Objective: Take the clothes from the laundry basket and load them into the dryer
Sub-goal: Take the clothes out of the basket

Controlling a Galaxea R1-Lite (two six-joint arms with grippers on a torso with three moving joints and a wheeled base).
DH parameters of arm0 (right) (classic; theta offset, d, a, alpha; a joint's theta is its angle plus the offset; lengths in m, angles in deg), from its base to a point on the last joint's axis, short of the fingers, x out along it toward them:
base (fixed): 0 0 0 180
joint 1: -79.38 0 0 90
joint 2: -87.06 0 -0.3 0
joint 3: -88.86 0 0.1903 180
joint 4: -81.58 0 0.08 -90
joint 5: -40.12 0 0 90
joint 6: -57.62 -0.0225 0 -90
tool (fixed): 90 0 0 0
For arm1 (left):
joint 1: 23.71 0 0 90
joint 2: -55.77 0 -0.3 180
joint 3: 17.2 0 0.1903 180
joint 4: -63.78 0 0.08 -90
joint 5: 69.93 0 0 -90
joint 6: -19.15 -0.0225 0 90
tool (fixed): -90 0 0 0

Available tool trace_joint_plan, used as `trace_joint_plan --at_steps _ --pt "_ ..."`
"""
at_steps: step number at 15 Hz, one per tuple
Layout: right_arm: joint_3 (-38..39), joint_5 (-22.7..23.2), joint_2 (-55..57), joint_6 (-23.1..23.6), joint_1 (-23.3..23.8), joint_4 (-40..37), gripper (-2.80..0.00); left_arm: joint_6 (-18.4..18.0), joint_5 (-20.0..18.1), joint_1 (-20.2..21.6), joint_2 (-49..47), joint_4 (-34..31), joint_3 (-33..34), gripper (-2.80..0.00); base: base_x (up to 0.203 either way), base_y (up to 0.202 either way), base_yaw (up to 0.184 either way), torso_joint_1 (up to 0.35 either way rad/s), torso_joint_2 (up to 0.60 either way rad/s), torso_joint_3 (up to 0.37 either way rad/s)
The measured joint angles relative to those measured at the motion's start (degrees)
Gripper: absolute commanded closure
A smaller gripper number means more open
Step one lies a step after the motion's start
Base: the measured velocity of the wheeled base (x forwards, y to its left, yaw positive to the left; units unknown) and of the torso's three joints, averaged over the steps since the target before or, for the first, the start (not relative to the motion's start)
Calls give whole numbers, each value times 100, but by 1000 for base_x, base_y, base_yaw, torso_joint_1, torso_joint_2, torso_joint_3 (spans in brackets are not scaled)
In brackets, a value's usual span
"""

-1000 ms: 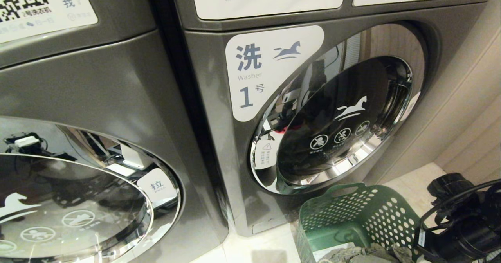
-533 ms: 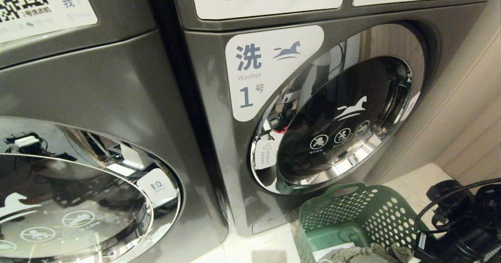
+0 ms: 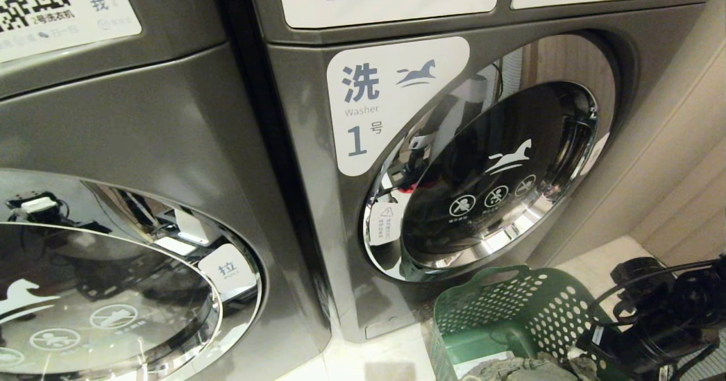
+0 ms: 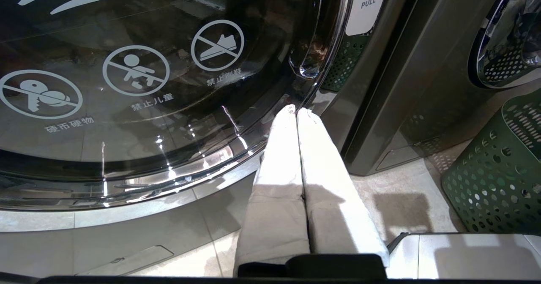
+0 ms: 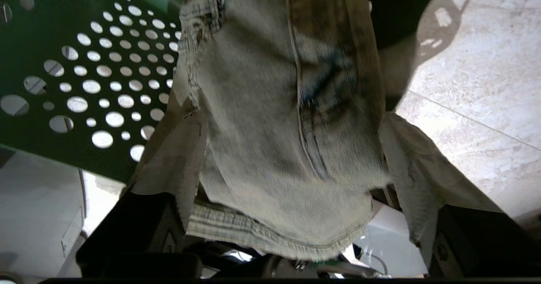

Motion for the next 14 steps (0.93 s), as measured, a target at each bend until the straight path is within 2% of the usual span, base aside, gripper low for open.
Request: trace_joint_plan --at_steps 6,9,14 --pt "-177 22 354 0 4 18 -280 0 1 0 0 0 5 0 0 0 0 0 0 0" --pt "-225 171 459 -15 2 19 -280 0 1 0 0 2 5 0 0 0 0 0 0 0" --pt "-289 121 458 -10 11 16 -280 0 1 0 0 0 0 0 0 0 0 0 0 0"
